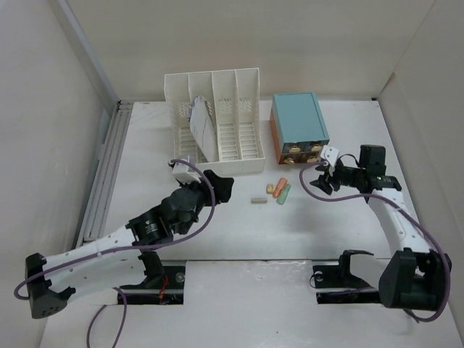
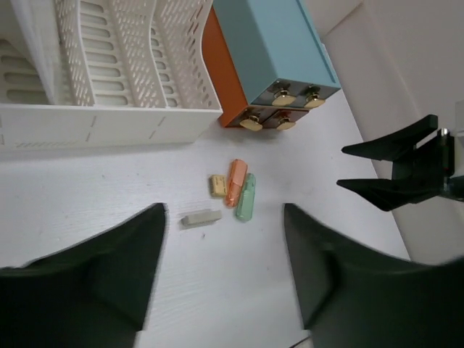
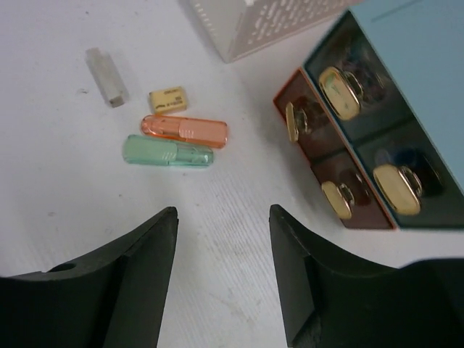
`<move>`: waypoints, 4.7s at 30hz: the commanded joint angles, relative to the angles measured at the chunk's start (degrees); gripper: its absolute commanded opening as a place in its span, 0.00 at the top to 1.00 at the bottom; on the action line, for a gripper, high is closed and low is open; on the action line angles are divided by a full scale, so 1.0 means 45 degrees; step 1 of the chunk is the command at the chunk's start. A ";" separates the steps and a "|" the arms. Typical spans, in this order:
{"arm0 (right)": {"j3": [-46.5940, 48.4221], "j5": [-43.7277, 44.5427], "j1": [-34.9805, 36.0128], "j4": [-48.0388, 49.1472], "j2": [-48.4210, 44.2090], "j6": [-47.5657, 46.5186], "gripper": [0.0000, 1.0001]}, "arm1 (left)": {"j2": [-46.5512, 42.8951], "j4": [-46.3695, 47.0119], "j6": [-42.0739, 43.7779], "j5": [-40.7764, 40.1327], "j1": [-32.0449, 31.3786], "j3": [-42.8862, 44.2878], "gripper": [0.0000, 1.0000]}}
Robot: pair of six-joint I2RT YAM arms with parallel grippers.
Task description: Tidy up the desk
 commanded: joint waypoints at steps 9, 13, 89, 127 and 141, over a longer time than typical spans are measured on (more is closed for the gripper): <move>-0.0268 0.1786 0.3410 0.4667 0.3340 -0.0362 0.37 | -0.1344 -0.0806 -0.0306 0.0095 0.0193 -0.0943 0.18; 0.0024 0.3211 0.3843 0.5879 0.4219 0.0965 0.37 | -0.1891 -0.0806 -0.0306 0.0212 0.0193 -0.1197 0.17; 0.3209 1.1650 0.5757 0.6410 0.8185 0.7745 0.52 | -0.3298 -0.1528 -0.0424 0.0954 0.0193 -0.0728 0.17; 0.3445 1.0576 0.6830 0.5492 0.8092 0.5542 0.56 | -0.3532 -0.1997 -0.0541 0.0720 0.0193 -0.0494 0.17; 0.1842 0.8805 0.5857 0.4046 0.1745 -0.0458 0.37 | -0.2032 0.1140 -0.1239 0.1672 0.0193 -0.2050 0.17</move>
